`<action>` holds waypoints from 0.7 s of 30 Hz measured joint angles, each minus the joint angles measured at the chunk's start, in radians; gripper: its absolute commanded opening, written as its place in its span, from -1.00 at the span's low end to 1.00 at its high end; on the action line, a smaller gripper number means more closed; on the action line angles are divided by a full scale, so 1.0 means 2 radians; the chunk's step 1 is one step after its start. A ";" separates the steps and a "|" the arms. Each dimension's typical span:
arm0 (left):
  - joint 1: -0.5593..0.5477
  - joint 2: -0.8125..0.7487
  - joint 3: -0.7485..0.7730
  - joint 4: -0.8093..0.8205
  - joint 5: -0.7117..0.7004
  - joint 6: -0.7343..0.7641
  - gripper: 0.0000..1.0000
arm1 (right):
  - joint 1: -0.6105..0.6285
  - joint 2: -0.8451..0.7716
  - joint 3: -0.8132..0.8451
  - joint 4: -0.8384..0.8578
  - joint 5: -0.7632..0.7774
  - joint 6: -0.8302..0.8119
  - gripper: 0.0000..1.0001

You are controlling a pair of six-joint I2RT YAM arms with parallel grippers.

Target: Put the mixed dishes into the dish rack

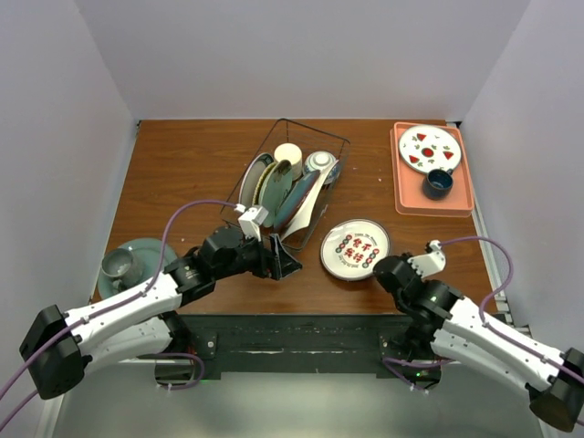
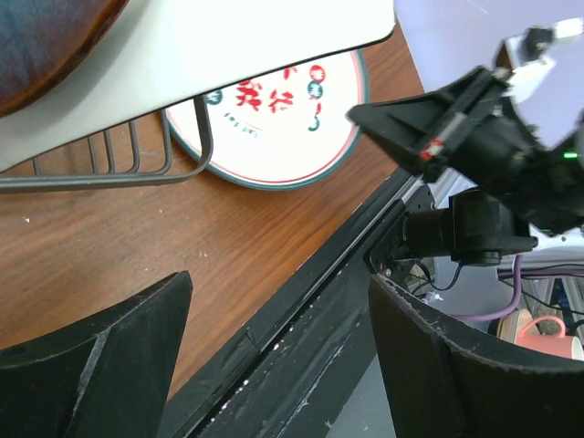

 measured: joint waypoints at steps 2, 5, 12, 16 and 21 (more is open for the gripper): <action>0.000 0.006 -0.002 0.002 0.000 -0.009 0.66 | 0.000 -0.020 0.020 -0.036 0.004 -0.004 -1.00; 0.000 0.015 -0.013 0.013 0.004 -0.024 0.65 | 0.000 -0.046 0.061 -0.086 0.010 -0.017 -1.00; 0.000 0.031 -0.025 0.028 0.013 -0.050 0.65 | 0.000 -0.077 0.142 -0.136 0.020 -0.051 -1.00; 0.000 0.032 -0.026 0.045 0.020 -0.061 0.65 | 0.000 -0.077 0.173 -0.145 0.019 -0.080 -1.00; -0.001 0.033 -0.026 0.072 0.028 -0.070 0.65 | 0.000 -0.077 0.196 -0.143 0.006 -0.121 -1.00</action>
